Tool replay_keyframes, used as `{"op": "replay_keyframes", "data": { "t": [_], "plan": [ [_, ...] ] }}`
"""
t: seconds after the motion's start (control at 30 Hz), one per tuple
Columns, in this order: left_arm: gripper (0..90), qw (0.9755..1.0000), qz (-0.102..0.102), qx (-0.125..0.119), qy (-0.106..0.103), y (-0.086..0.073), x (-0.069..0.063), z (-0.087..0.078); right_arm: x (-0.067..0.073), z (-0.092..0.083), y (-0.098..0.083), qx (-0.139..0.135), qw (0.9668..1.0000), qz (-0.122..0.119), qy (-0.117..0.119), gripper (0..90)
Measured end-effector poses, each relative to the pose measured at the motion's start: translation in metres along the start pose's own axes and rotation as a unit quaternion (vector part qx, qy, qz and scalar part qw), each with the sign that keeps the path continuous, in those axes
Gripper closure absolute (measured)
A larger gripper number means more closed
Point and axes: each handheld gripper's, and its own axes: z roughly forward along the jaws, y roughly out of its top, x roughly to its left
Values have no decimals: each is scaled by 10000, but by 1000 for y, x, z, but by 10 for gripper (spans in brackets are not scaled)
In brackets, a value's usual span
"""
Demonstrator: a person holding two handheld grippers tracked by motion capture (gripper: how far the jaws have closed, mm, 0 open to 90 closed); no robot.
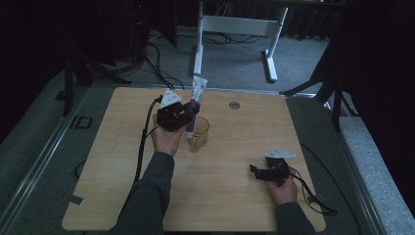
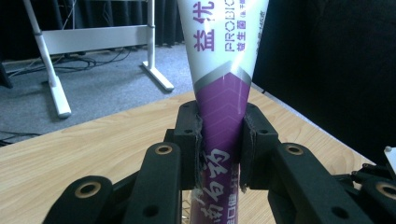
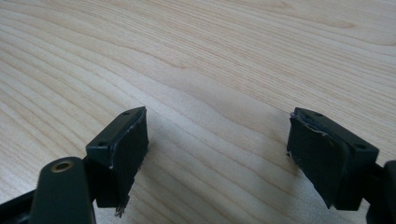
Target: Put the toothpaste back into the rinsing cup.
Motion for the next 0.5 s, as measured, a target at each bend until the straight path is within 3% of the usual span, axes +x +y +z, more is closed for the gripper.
{"op": "replay_keyframes", "data": {
  "t": [0.5],
  "plan": [
    [719,9999,-107,-94,20,-2,2,8,0,0,0,3,10000,0,0,205]
  ]
}}
